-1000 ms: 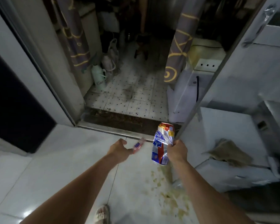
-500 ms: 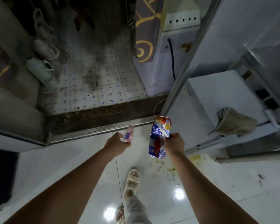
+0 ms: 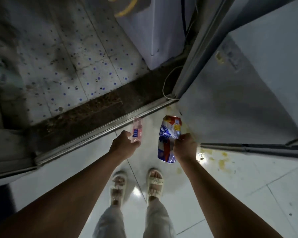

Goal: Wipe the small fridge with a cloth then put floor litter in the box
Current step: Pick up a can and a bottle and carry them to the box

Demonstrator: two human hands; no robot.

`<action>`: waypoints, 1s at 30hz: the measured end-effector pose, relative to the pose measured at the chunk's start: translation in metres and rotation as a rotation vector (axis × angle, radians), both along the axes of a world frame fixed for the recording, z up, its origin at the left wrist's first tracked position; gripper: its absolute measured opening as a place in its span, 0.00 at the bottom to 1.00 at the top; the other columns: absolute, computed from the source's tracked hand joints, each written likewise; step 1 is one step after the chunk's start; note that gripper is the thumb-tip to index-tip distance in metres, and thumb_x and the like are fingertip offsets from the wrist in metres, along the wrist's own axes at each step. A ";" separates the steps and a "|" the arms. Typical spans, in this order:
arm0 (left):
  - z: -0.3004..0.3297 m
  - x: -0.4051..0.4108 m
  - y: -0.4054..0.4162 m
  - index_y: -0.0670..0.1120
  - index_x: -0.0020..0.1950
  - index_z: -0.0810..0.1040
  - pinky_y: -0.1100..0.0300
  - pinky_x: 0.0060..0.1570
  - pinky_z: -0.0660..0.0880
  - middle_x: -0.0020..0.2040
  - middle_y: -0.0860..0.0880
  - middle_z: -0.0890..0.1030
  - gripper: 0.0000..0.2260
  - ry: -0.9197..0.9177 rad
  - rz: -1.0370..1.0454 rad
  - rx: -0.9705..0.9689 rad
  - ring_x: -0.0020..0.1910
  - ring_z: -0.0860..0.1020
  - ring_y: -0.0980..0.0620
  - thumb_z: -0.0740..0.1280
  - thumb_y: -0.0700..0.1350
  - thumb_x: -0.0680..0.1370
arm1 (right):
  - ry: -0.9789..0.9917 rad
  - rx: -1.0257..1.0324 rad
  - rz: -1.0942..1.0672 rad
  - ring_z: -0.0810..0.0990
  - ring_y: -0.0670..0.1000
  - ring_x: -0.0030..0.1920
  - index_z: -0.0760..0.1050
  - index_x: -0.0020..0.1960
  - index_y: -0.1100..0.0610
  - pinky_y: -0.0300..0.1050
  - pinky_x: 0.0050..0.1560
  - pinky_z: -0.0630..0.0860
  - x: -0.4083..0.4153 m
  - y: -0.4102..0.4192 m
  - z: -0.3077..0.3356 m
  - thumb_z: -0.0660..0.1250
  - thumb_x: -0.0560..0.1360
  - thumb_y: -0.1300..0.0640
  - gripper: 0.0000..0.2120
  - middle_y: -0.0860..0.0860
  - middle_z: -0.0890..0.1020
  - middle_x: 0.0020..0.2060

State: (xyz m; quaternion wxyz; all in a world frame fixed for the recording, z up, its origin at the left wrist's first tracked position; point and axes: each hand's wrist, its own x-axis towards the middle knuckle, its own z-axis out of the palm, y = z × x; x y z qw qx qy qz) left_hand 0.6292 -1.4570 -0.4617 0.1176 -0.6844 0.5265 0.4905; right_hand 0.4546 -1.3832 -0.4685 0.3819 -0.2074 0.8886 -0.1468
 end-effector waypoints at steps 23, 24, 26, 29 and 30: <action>-0.459 0.008 -0.042 0.40 0.72 0.57 0.47 0.58 0.75 0.66 0.39 0.70 0.39 -0.191 -0.176 -0.090 0.63 0.72 0.40 0.72 0.56 0.71 | -0.003 -0.016 -0.251 0.67 0.43 0.30 0.71 0.56 0.61 0.30 0.23 0.61 0.049 -0.002 -0.398 0.59 0.77 0.59 0.10 0.50 0.72 0.41; -0.468 0.005 -0.040 0.40 0.73 0.56 0.46 0.59 0.75 0.67 0.38 0.69 0.40 -0.187 -0.138 -0.100 0.63 0.72 0.39 0.72 0.56 0.71 | -0.003 -0.022 -0.249 0.67 0.41 0.30 0.71 0.56 0.61 0.30 0.21 0.61 0.048 -0.001 -0.406 0.59 0.78 0.59 0.10 0.50 0.72 0.41; -0.482 -0.001 -0.036 0.40 0.73 0.53 0.48 0.58 0.75 0.67 0.37 0.68 0.40 -0.185 -0.058 -0.123 0.62 0.73 0.38 0.71 0.54 0.72 | -0.001 -0.033 -0.240 0.66 0.39 0.30 0.71 0.56 0.61 0.30 0.21 0.62 0.043 0.002 -0.417 0.59 0.78 0.59 0.09 0.49 0.71 0.41; -0.494 -0.010 -0.031 0.40 0.74 0.51 0.52 0.55 0.74 0.67 0.37 0.68 0.39 -0.200 0.012 -0.144 0.61 0.74 0.38 0.70 0.52 0.74 | 0.004 -0.047 -0.216 0.67 0.40 0.30 0.71 0.56 0.61 0.30 0.23 0.62 0.037 0.002 -0.423 0.59 0.78 0.59 0.09 0.49 0.71 0.40; -0.494 -0.013 -0.030 0.39 0.74 0.50 0.51 0.56 0.74 0.67 0.37 0.68 0.39 -0.209 0.021 -0.136 0.62 0.74 0.38 0.70 0.52 0.74 | 0.007 -0.048 -0.209 0.66 0.39 0.30 0.71 0.56 0.61 0.30 0.22 0.63 0.035 0.002 -0.423 0.59 0.78 0.59 0.09 0.49 0.71 0.40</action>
